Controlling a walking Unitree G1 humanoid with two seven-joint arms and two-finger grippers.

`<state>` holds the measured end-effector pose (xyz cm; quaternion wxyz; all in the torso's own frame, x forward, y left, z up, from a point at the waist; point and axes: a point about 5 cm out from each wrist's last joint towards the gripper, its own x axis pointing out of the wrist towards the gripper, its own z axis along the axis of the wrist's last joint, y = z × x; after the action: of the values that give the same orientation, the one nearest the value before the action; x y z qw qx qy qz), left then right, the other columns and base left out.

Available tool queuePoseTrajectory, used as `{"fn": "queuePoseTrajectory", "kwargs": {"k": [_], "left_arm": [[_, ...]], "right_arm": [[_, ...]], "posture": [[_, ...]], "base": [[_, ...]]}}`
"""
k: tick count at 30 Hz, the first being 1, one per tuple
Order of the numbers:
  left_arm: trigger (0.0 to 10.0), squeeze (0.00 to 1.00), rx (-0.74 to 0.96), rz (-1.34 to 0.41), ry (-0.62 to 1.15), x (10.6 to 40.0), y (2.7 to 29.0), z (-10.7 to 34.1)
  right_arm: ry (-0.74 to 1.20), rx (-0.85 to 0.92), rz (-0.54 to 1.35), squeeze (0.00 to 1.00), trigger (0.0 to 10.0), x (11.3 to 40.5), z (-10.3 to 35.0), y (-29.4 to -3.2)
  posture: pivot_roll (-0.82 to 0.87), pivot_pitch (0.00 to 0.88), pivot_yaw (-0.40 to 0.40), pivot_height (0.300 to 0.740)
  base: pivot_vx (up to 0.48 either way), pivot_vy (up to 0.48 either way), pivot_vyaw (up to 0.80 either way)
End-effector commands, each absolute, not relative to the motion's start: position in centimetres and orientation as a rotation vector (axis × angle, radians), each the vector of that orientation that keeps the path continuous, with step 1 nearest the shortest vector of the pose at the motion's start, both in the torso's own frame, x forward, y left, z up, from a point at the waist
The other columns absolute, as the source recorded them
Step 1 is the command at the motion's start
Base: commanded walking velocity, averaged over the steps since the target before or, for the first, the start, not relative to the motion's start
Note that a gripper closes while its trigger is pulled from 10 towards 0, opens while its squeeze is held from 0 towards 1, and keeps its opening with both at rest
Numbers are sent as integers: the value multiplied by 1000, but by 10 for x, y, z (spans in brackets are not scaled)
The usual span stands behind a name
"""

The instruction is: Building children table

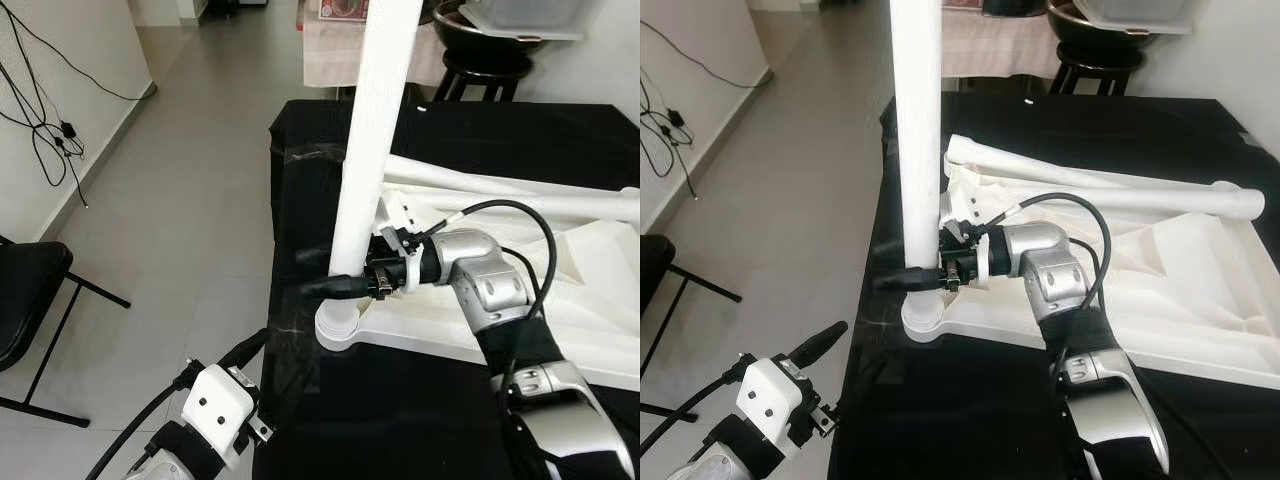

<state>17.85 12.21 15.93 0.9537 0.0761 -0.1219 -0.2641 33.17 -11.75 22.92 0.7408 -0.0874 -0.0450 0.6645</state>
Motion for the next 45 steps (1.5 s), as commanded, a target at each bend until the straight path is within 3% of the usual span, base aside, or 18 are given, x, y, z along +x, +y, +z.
{"fn": "queuePoseTrajectory", "kwargs": {"k": [1, 3, 5, 7, 18, 19, 20, 21, 22, 23, 24, 26, 29, 30, 31, 32, 37, 45], "left_arm": [[10000, 0, 152, -543, -238, 177, 121, 157], [10000, 0, 153, -542, -238, 177, 122, 158], [10000, 0, 155, -540, -241, 178, 123, 158], [10000, 0, 158, -542, -241, 179, 123, 158], [10000, 0, 159, -537, -246, 183, 123, 157], [10000, 0, 158, -535, -247, 183, 123, 157], [10000, 0, 158, -534, -248, 183, 123, 157], [10000, 0, 157, -534, -248, 183, 123, 157], [10000, 0, 157, -534, -248, 183, 123, 157], [10000, 0, 156, -535, -249, 183, 122, 157], [10000, 0, 156, -536, -249, 183, 122, 157], [10000, 0, 156, -536, -249, 183, 122, 157], [10000, 0, 155, -538, -251, 182, 121, 159], [10000, 0, 155, -537, -252, 181, 121, 159], [10000, 0, 155, -537, -252, 181, 121, 159], [10000, 0, 156, -537, -251, 181, 121, 159], [10000, 0, 158, -537, -247, 177, 121, 160], [10000, 0, 157, -539, -244, 174, 119, 160]], "right_arm": [[-55, -137, 1255, 0, 0, 329, 217, -117], [-37, -99, 1129, 0, 0, 326, 212, -117], [-31, -55, 623, 0, 0, 307, 190, -108], [-33, -50, 531, 0, 0, 297, 185, -98], [-35, -56, 538, 0, 0, 296, 184, -76], [-40, -38, 597, 0, 10000, 298, 187, -71], [-43, -24, 638, 0, 10000, 299, 189, -67], [-63, -10, 724, 118, 10000, 299, 195, -62], [-63, -10, 724, 118, 10000, 299, 195, -62], [-75, 25, 826, 1000, 10000, 298, 200, -56], [-101, 45, 953, 1000, 10000, 298, 208, -53], [-101, 45, 953, 1000, 10000, 298, 208, -53], [-144, -27, 1231, 1000, 10000, 301, 225, -55], [-157, -98, 1293, 212, 10000, 304, 227, -58], [-157, -98, 1293, 212, 10000, 304, 227, -58], [-144, -141, 1367, 0, 10000, 308, 228, -61], [-51, -183, 1560, 0, 10000, 320, 225, -75], [8, -150, 1556, 0, 10000, 339, 225, -87]], "posture": [[16, 180, -81, 740], [16, 180, -81, 740], [13, 184, -75, 740], [9, 172, -61, 740], [3, 163, -71, 740], [4, 163, -75, 740], [4, 163, -75, 740], [4, 163, -74, 740], [4, 163, -74, 740], [4, 164, -75, 740], [4, 164, -75, 740], [4, 164, -75, 740], [35, 174, -72, 740], [51, 178, -70, 740], [51, 178, -70, 740], [58, 181, -70, 740], [81, 185, -72, 740], [89, 196, -76, 740]], "base": [[0, 0, 0], [0, 0, 0], [0, 0, 0], [0, 0, 0], [0, 0, 0], [0, 0, 0], [0, 0, 0], [0, 0, 0], [0, 0, 0], [0, 0, 0], [0, 0, 0], [0, 0, 0], [0, 0, 0], [0, 0, 0], [0, 0, 0], [0, 0, 0], [0, 0, 0], [0, 0, 0]]}}
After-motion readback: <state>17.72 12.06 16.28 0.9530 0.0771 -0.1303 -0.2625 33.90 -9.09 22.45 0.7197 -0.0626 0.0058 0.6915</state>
